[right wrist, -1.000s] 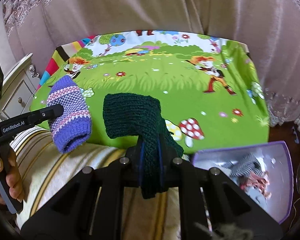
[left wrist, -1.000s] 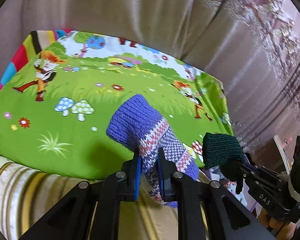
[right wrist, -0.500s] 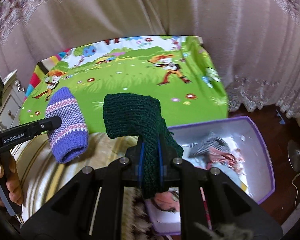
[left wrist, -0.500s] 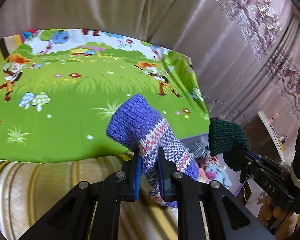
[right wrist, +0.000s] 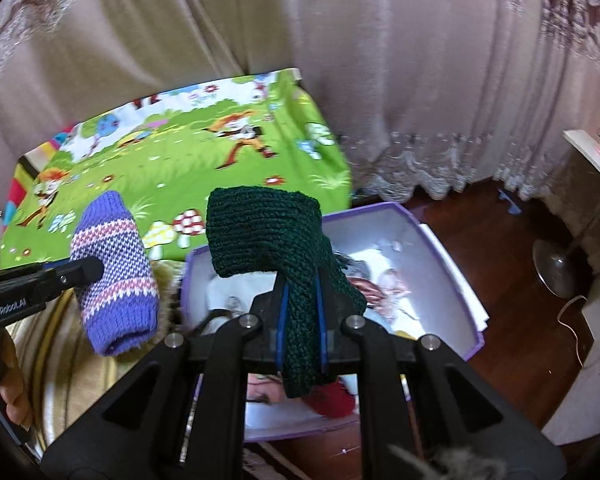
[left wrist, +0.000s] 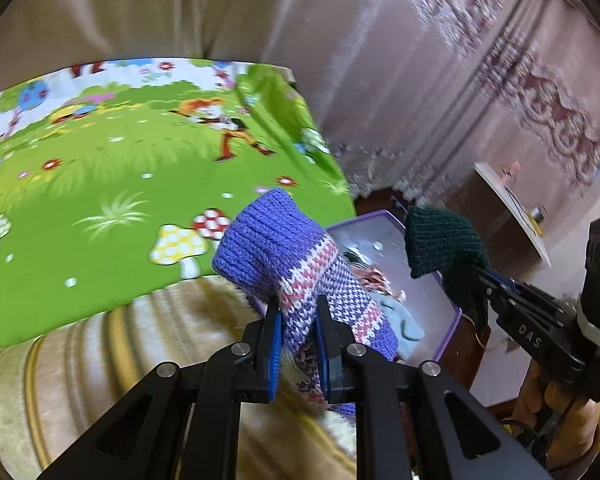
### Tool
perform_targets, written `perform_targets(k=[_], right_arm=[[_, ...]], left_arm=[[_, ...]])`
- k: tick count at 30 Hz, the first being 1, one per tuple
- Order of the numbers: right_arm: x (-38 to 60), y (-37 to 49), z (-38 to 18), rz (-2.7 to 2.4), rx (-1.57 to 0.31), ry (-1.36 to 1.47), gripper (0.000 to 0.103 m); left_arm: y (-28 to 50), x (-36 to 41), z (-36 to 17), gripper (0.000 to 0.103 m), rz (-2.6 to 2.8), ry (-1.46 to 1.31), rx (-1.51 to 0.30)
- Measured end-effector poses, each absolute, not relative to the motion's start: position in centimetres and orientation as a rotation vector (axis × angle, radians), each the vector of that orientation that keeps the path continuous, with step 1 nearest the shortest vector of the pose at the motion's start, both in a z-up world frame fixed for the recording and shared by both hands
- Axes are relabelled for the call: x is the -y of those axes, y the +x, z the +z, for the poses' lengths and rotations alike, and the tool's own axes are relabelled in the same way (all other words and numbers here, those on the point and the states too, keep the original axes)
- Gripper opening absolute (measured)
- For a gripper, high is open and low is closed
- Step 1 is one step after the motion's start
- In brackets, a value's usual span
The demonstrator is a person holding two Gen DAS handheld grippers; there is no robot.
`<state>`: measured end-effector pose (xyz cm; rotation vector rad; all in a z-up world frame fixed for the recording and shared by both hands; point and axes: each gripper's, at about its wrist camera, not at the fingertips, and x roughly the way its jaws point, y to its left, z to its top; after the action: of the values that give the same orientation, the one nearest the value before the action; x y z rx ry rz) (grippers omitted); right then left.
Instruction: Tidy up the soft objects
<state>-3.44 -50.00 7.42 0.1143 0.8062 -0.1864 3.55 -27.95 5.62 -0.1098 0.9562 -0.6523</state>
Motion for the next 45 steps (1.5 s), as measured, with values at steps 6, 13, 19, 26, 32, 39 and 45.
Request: perform_targets(k=[6, 13, 19, 26, 32, 39, 45], right_arm=[[52.5, -4.3, 7.5, -0.256, -0.796, 0.138, 0.016], [54.0, -4.4, 7.5, -0.297, -0.785, 0.164, 0.036], [53.8, -4.9, 7.3, -0.311, -0.782, 0.166, 0.066], [52.5, -6.2, 6.0, -0.302, -0.824, 0.177, 0.071], [50.5, -8.8, 5.5, -0.315, -0.847, 0.166, 0.072], [50.1, -10.8, 4.9, -0.375, -0.857, 0.155, 0.072], [50.9, -10.3, 3.9, -0.389, -0.883, 0.186, 0.072]], left_arm=[[4.0, 32.3, 5.7, 0.016, -0.715, -0.046, -0.954], [5.4, 35.9, 5.6, 0.039, -0.718, 0.024, -0.959], [4.7, 34.2, 5.5, 0.060, -0.686, 0.027, -0.969], [0.5, 30.6, 4.7, 0.078, -0.652, 0.020, -1.020], [-2.0, 30.6, 2.8, 0.086, -0.626, 0.063, -1.068], [-2.7, 31.4, 2.1, 0.100, -0.658, 0.097, -1.047], [-2.5, 31.5, 1.7, 0.102, -0.659, 0.078, -1.050]])
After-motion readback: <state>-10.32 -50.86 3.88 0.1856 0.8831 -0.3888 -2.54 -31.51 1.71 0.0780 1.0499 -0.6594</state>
